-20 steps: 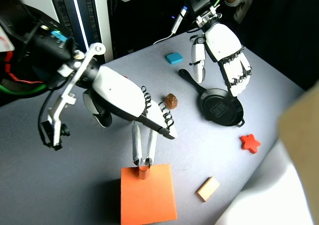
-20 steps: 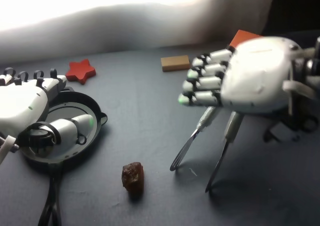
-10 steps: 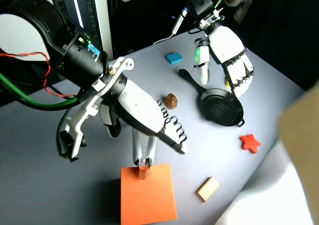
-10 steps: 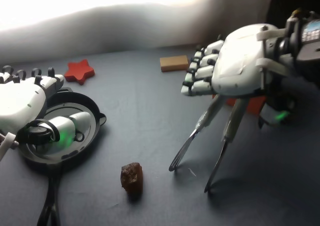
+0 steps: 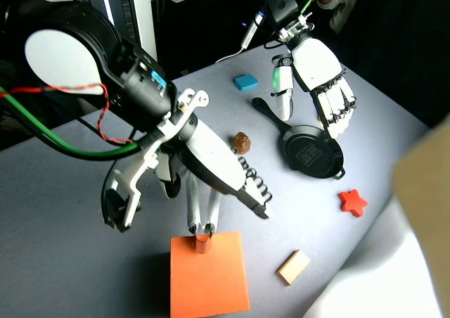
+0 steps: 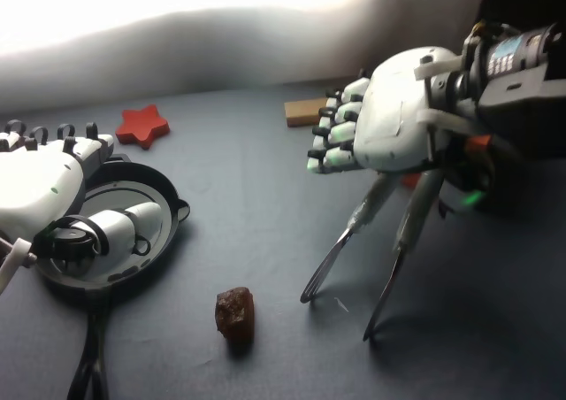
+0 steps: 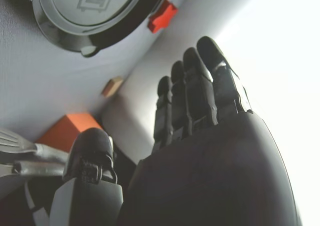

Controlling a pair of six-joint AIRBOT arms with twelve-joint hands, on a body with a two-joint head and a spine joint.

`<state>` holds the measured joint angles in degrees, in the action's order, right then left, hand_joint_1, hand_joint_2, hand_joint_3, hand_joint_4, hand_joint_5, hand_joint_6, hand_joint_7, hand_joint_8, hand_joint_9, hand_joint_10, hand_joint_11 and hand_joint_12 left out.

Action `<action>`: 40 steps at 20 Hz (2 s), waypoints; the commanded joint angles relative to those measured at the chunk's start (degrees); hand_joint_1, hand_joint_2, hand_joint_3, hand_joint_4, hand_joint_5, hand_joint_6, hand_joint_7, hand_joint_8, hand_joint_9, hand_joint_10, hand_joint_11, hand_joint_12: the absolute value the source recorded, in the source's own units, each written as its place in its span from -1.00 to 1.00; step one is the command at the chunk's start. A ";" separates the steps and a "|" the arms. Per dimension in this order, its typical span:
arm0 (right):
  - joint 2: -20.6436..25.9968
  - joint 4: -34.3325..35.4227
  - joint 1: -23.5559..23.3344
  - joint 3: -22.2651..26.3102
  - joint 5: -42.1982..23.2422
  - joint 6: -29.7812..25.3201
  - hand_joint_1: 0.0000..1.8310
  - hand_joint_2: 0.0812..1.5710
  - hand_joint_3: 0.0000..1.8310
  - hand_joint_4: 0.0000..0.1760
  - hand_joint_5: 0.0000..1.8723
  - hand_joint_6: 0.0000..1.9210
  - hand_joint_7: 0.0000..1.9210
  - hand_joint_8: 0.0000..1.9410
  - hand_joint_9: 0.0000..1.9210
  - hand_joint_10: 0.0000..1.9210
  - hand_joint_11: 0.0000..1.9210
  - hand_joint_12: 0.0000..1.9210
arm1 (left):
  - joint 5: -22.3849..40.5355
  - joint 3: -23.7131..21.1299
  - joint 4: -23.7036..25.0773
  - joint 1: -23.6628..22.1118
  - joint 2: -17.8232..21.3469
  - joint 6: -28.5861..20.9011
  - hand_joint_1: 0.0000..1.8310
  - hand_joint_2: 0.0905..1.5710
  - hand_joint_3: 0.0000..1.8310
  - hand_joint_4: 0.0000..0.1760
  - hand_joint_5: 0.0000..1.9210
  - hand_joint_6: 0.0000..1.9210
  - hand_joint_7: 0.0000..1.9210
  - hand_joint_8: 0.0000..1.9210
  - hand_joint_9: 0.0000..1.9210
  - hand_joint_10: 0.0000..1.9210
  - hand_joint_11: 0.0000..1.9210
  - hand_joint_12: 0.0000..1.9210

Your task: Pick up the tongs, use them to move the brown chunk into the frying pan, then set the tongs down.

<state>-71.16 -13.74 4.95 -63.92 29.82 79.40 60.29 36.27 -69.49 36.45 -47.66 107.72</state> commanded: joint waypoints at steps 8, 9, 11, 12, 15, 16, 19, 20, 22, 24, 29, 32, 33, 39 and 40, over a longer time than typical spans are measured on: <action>-1.52 -0.79 1.23 -3.37 -5.31 1.19 0.15 0.03 -1.00 -1.00 -1.00 -1.00 -1.00 -1.00 -1.00 -1.00 -1.00 -1.00 | 4.34 -0.24 3.63 -0.71 -0.01 -0.49 -0.89 0.63 -1.00 -0.80 -0.82 -1.00 -0.74 -0.99 -0.73 -0.99 -1.00 -0.21; -1.60 -0.79 1.43 -3.37 -5.34 1.39 0.15 0.02 -1.00 -1.00 -1.00 -1.00 -1.00 -1.00 -1.00 -1.00 -1.00 -1.00 | 4.18 -0.27 3.62 -0.77 -0.07 -0.49 -0.86 0.63 -1.00 -0.80 -0.83 -1.00 -0.75 -1.00 -0.74 -1.00 -1.00 -0.22; -1.80 -0.80 1.89 -3.42 -5.53 1.77 0.16 0.03 -1.00 -1.00 -1.00 -1.00 -1.00 -1.00 -1.00 -1.00 -1.00 -1.00 | 3.67 -0.28 3.62 -0.86 -0.12 -0.50 -0.86 0.63 -1.00 -0.70 -0.84 -1.00 -0.76 -1.00 -0.74 -1.00 -1.00 -0.22; -1.89 -0.80 2.03 -3.56 -5.77 1.77 0.22 0.04 -1.00 -1.00 -1.00 -1.00 -1.00 -1.00 -1.00 -1.00 -1.00 -1.00 | 3.59 -0.28 3.62 -0.86 -0.13 -0.50 -0.88 0.64 -1.00 -0.70 -0.83 -1.00 -0.75 -1.00 -0.74 -1.00 -1.00 -0.24; -2.32 -0.80 2.61 -4.26 -6.45 2.50 0.24 0.07 -0.99 -1.00 -1.00 -1.00 -1.00 -1.00 -1.00 -1.00 -1.00 -1.00 | 3.57 -0.21 3.61 -0.85 -0.13 -0.60 -0.87 0.63 -1.00 -0.71 -0.81 -1.00 -0.76 -1.00 -0.75 -1.00 -1.00 -0.25; -2.41 -0.80 2.84 -4.44 -6.46 2.50 0.23 0.09 -0.99 -1.00 -1.00 -1.00 -1.00 -1.00 -1.00 -1.00 -1.00 -1.00 | 3.57 -0.20 3.61 -0.85 -0.13 -0.66 -0.86 0.63 -1.00 -0.74 -0.81 -1.00 -0.75 -1.00 -0.74 -1.00 -1.00 -0.24; -2.48 -0.80 3.63 -4.73 -6.53 2.50 0.27 0.05 -1.00 -1.00 -0.98 -0.99 -0.97 -0.99 -0.99 -1.00 -1.00 -1.00 | 3.57 -0.21 3.61 -0.99 -0.13 -0.73 -0.94 0.64 -1.00 -0.71 -0.80 -1.00 -0.75 -1.00 -0.74 -1.00 -1.00 -0.22; -2.48 -0.80 3.96 -4.74 -6.57 2.51 0.28 0.07 -0.99 -1.00 -0.98 -0.99 -0.96 -0.99 -0.99 -0.99 -1.00 -1.00 | 3.51 -0.21 3.60 -1.07 -0.13 -0.73 -0.92 0.64 -1.00 -0.74 -0.79 -0.99 -0.75 -1.00 -0.73 -1.00 -1.00 -0.22; -2.51 -0.80 4.19 -4.88 -6.88 2.45 0.26 0.10 -0.98 -1.00 -0.97 -0.99 -0.96 -0.98 -0.98 -0.99 -1.00 -1.00 | 3.02 -0.19 3.59 -1.14 -0.13 -0.70 -0.93 0.63 -1.00 -0.80 -0.77 -0.99 -0.74 -1.00 -0.73 -1.00 -1.00 -0.21; -2.66 -0.79 4.38 -5.10 -6.92 2.23 0.25 0.09 -0.99 -1.00 -0.93 -0.97 -0.92 -0.97 -0.94 -0.97 -0.97 -0.99 | 2.60 -0.18 2.96 -1.26 -0.13 -0.30 -0.97 0.64 -1.00 -0.81 -0.78 -0.99 -0.74 -1.00 -0.72 -1.00 -1.00 -0.20; -3.16 -0.79 4.76 -5.40 -7.03 2.30 0.23 0.14 -0.98 -1.00 -0.68 -0.91 -0.64 -0.95 -0.74 -0.89 -1.00 -0.08 | 2.61 -0.07 2.86 -1.33 -0.42 -0.40 -1.00 0.61 -1.00 -0.75 -0.77 -0.99 -0.73 -1.00 -0.71 -0.99 -1.00 -0.19; -3.21 -0.80 4.90 -5.44 -7.09 2.39 0.22 0.15 -0.98 -1.00 -0.46 -0.82 -0.41 -0.90 -0.54 -0.76 -1.00 0.47 | 3.03 -0.07 2.89 -0.89 -0.89 -1.37 -0.96 0.62 -1.00 -0.77 -0.77 -1.00 -0.74 -1.00 -0.73 -1.00 -1.00 -0.23; -3.21 -0.80 5.02 -5.44 -7.14 2.40 0.22 0.17 -0.97 -1.00 -0.41 -0.78 -0.35 -0.92 -0.55 -0.63 -1.00 0.55 | 3.87 -0.16 3.11 -0.88 -1.12 -1.37 -0.93 0.62 -1.00 -0.80 -0.77 -1.00 -0.73 -0.99 -0.72 -1.00 -1.00 -0.21; -3.20 -0.80 5.26 -5.46 -7.42 2.50 0.22 0.31 -0.87 -1.00 -0.16 -0.52 -0.06 -0.85 -0.43 -0.15 -0.87 0.73 | 4.65 -0.44 3.11 -0.90 -1.14 -1.50 -0.99 0.63 -1.00 -0.80 -0.77 -1.00 -0.73 -1.00 -0.72 -1.00 -1.00 -0.18; -3.20 -0.80 5.21 -5.46 -7.44 2.49 0.22 0.43 -0.93 -1.00 -0.13 0.09 -0.04 -0.83 -0.40 -0.12 -0.82 0.75 | 4.65 -0.40 3.11 -0.90 -1.14 -1.50 -0.97 0.63 -1.00 -0.83 -0.77 -1.00 -0.73 -1.00 -0.71 -1.00 -1.00 -0.18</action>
<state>-74.65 -13.54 10.33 -69.28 26.02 81.32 60.14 35.88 -70.08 35.90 -49.10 106.43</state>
